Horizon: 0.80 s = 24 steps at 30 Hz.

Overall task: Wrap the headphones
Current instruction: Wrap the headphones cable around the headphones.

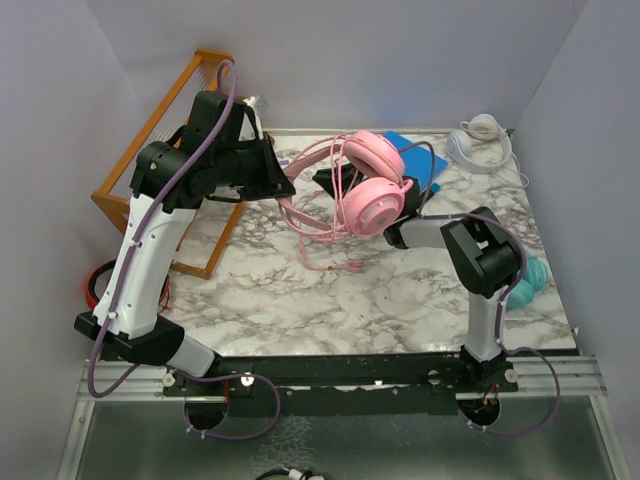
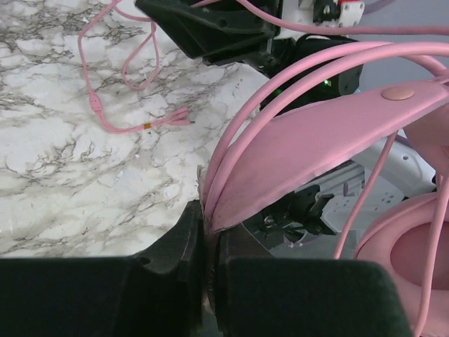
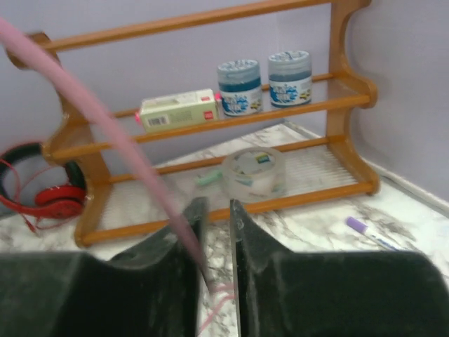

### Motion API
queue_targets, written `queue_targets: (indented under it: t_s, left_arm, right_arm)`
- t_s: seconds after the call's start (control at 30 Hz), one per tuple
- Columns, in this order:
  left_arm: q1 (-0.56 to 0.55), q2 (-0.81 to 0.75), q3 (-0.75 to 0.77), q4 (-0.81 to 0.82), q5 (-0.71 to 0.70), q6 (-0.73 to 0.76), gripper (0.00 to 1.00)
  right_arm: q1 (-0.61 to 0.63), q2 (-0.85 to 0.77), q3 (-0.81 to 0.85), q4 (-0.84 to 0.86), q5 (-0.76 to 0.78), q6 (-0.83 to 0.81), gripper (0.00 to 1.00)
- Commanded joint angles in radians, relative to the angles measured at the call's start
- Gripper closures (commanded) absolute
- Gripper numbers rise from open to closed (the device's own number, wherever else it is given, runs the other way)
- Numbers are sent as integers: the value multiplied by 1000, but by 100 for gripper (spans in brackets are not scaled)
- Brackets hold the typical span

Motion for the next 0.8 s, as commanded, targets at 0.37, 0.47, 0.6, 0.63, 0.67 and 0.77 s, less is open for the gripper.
queue_targets:
  t_s: [0.37, 0.47, 0.6, 0.63, 0.67, 0.77]
  left_arm:
    - [-7, 61, 160, -12, -223, -34, 100]
    - [-7, 44, 108, 27, -227, -56, 100]
    - [-7, 35, 74, 83, -244, -98, 100]
    - [-6, 35, 69, 94, -272, -113, 100]
    - [-7, 32, 58, 109, -288, -131, 100]
    - [-7, 11, -26, 174, -326, -165, 100]
  right_arm:
    - [-3, -398, -573, 103, 41, 69, 99]
    - [-3, -461, -595, 24, 68, 42, 99]
    - [1, -470, -563, -16, -26, 89, 97]
    - [8, -461, -565, 17, -47, 127, 97]
    - [17, -453, -578, 75, -60, 169, 96]
    - [62, -438, -614, 259, -84, 285, 92]
